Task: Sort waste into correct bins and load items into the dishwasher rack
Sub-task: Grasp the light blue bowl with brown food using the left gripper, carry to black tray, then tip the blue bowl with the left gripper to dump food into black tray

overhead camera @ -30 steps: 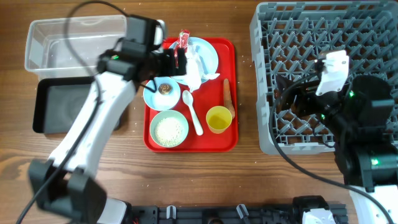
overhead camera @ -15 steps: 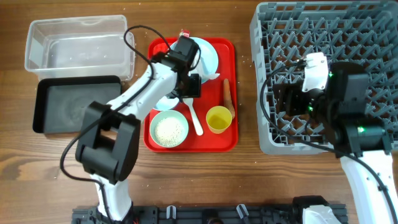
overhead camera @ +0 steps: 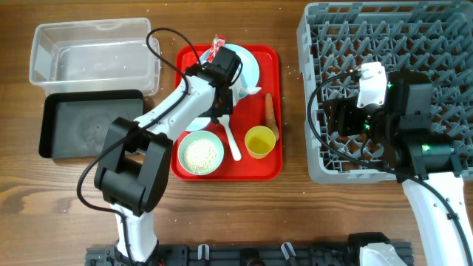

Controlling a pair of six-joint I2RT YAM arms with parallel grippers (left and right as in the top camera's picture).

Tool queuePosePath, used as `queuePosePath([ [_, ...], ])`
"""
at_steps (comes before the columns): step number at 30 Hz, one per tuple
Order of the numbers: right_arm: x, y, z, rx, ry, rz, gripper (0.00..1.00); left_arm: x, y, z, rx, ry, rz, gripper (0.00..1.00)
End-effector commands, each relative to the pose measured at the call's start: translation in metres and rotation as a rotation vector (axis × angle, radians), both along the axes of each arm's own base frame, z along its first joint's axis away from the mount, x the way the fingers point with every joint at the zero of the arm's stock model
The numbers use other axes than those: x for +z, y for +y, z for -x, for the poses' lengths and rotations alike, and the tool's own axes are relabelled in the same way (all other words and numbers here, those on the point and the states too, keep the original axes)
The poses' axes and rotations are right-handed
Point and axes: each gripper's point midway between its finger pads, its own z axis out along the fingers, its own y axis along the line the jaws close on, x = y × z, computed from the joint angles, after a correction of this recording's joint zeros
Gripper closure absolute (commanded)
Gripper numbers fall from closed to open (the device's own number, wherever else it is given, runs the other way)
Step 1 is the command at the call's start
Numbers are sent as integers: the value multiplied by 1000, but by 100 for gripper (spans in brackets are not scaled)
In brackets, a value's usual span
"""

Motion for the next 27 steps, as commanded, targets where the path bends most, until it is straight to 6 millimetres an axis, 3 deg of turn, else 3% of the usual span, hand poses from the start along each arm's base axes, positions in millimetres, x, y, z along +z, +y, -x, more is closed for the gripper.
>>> queuePosePath([
  [1, 6, 4, -2, 16, -12, -11, 32, -4, 5, -2, 15, 4, -18, 96],
  [3, 6, 4, -2, 16, -12, -12, 32, 9, -5, -3, 8, 7, 50, 96],
  [8, 7, 4, -3, 16, -15, -12, 32, 81, -15, -22, 14, -89, 179, 96],
  [10, 7, 4, -3, 16, -15, -12, 32, 117, -10, -23, 27, -121, 241, 96],
  [13, 7, 4, -3, 15, -15, -12, 32, 141, 7, -14, 58, -115, 296, 96],
  [17, 7, 4, -3, 16, -17, -12, 31, 160, 50, -2, 148, -67, 391, 96],
  [20, 7, 4, -3, 16, -15, -12, 31, 163, 88, 5, 188, -12, 483, 96],
  [27, 6, 4, -2, 15, -7, -13, 31, 179, 203, 11, 365, -92, 778, 96],
])
